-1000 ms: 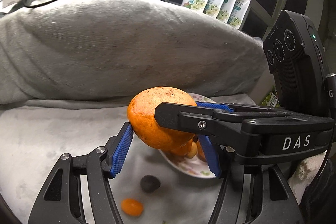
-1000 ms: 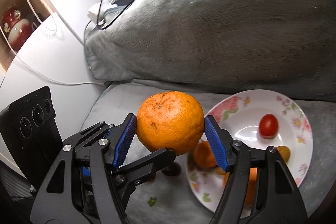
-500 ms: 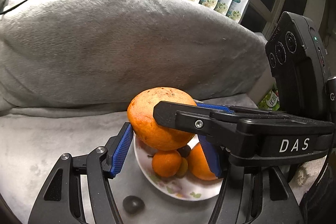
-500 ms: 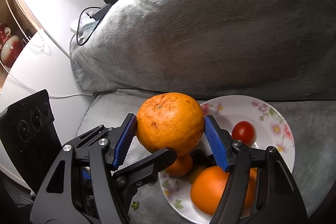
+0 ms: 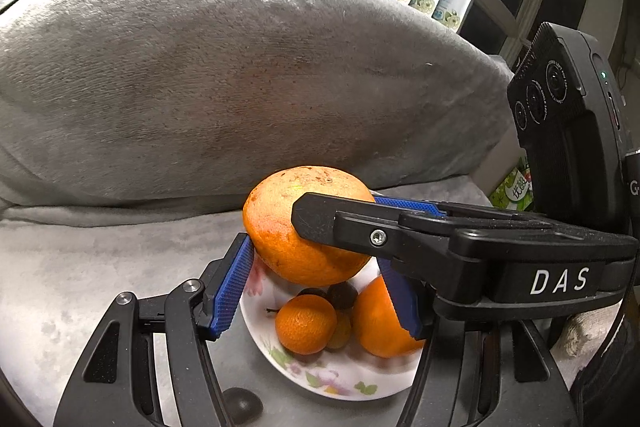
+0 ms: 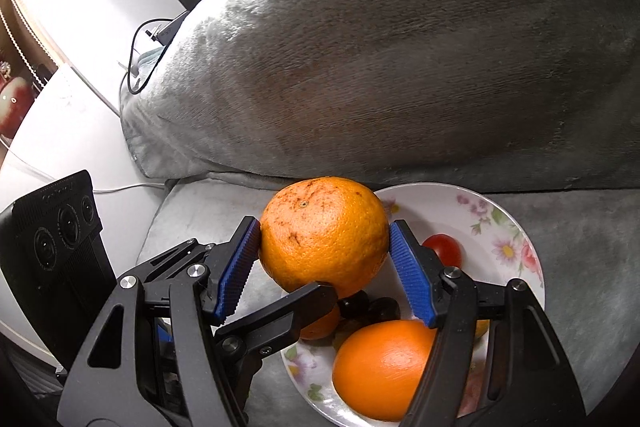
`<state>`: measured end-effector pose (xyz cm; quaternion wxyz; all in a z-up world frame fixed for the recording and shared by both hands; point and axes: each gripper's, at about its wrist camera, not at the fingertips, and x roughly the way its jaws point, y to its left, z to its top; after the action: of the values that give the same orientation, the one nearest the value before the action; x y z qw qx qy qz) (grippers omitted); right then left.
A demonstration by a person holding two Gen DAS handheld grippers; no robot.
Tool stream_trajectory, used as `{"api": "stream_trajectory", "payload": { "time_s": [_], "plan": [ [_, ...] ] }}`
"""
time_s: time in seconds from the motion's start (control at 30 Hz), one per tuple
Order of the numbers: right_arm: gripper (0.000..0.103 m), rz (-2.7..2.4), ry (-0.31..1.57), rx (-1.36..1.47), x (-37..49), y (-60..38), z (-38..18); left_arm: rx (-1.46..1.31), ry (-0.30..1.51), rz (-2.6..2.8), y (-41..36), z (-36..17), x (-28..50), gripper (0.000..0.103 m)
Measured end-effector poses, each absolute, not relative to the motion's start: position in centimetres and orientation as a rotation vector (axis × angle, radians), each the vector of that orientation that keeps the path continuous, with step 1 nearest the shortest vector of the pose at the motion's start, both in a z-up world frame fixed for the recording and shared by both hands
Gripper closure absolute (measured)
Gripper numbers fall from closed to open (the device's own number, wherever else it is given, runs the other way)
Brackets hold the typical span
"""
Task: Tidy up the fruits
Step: 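Lower the orange into the plate and open the right gripper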
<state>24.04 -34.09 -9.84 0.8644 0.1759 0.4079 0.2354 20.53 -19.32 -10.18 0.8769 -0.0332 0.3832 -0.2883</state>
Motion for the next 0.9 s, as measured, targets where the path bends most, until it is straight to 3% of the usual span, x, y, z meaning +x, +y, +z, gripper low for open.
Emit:
{"api": "stream_trajectory", "payload": {
  "time_s": [0.67,0.9],
  "plan": [
    [0.032,0.416,0.755,0.384,22.0,-36.4,-8.1,-0.029,0.757,-0.61,-19.2,-8.7,19.2,0.04],
    [0.026,0.393,0.733,0.348,20.7,-35.9,-7.7,-0.018,0.736,-0.614,-18.2,-7.9,17.9,0.04]
  ]
}}
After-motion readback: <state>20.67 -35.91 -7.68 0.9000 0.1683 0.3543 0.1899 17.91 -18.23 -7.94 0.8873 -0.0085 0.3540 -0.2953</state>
